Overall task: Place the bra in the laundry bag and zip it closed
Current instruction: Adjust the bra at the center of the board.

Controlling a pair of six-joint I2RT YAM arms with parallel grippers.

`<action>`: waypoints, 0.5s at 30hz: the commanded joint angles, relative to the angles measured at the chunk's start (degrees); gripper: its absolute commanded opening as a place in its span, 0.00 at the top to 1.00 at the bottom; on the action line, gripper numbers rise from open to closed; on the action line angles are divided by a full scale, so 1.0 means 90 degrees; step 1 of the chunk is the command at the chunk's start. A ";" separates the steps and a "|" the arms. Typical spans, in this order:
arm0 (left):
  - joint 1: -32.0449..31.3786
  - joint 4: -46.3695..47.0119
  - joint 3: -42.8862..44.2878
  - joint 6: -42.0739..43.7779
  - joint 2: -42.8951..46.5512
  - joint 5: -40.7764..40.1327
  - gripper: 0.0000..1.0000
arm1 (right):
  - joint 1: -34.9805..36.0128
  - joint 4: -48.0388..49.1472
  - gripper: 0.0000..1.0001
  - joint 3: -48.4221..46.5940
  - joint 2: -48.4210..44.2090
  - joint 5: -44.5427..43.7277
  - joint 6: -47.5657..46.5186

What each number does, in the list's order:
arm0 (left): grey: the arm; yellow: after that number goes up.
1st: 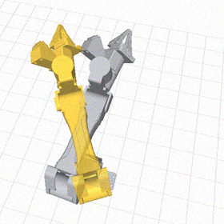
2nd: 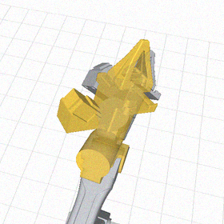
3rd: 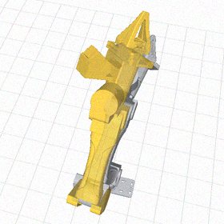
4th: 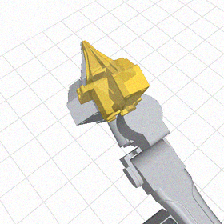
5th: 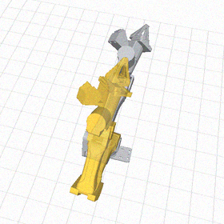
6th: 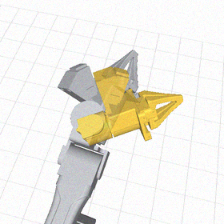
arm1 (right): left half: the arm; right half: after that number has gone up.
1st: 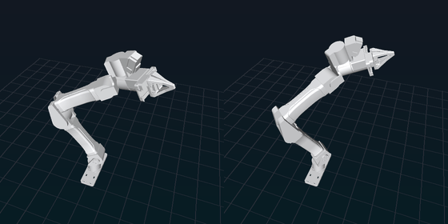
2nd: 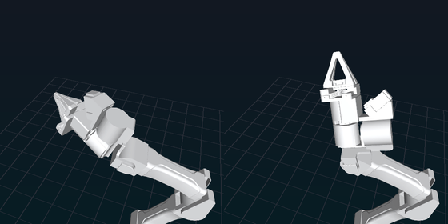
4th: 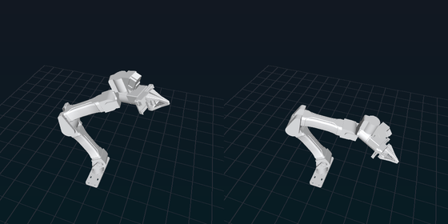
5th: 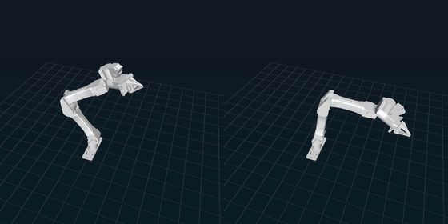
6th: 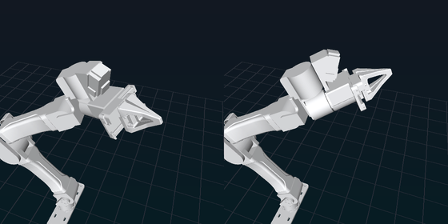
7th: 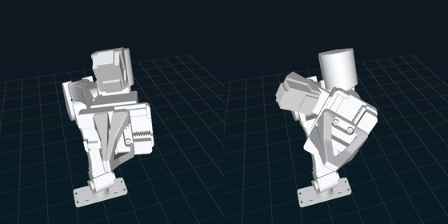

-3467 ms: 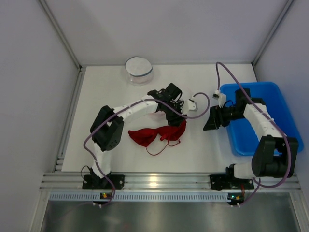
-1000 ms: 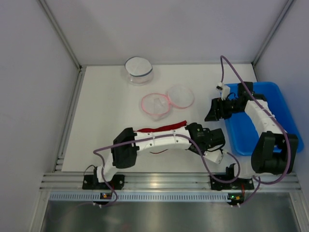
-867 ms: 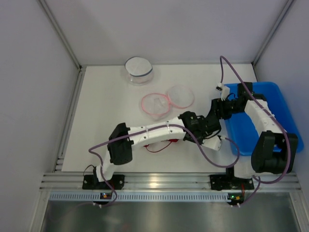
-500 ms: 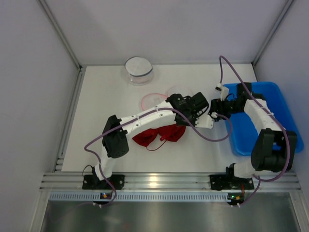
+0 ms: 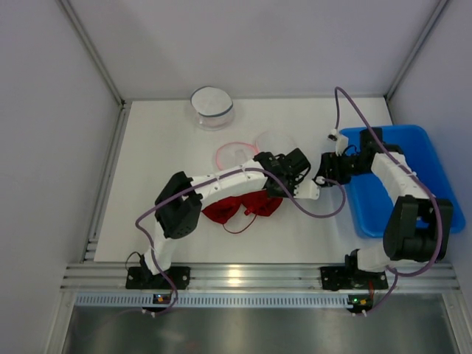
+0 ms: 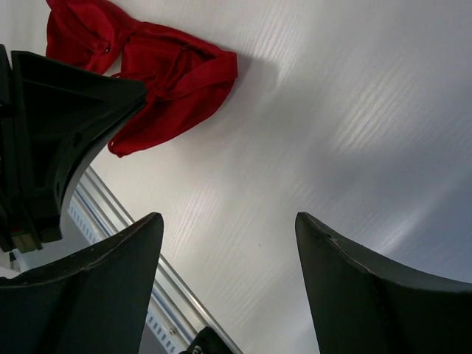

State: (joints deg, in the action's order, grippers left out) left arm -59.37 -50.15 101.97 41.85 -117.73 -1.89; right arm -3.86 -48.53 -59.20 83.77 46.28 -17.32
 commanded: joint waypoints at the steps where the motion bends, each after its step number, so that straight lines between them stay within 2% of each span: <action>1: 0.0093 0.0728 -0.0217 -0.0118 0.0161 0.0142 0.87 | 0.0086 0.0294 0.27 0.0093 0.0058 0.0111 0.0098; 2: 0.0103 0.0758 -0.0236 -0.0128 0.0200 0.0142 0.85 | 0.0116 0.0314 0.27 0.0103 0.0077 0.0111 0.0098; 6: 0.0113 0.0738 -0.0198 -0.0371 0.0463 0.0122 0.61 | 0.0340 0.0412 0.27 0.0152 0.0136 0.0102 0.0176; 10: 0.0229 0.0729 -0.0343 -0.0859 0.1417 0.0064 0.48 | 0.0721 0.0588 0.27 0.0171 0.0175 0.0111 0.0284; 15: 0.0834 0.0436 -0.1026 -0.1727 0.2679 0.0542 0.44 | 0.1072 0.0968 0.27 0.0259 0.0341 0.0238 0.0556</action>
State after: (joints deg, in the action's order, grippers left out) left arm -55.59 -46.15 95.09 32.69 -103.07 0.38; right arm 4.01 -44.51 -57.36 86.02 46.63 -14.39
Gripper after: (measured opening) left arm 0.557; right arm 0.733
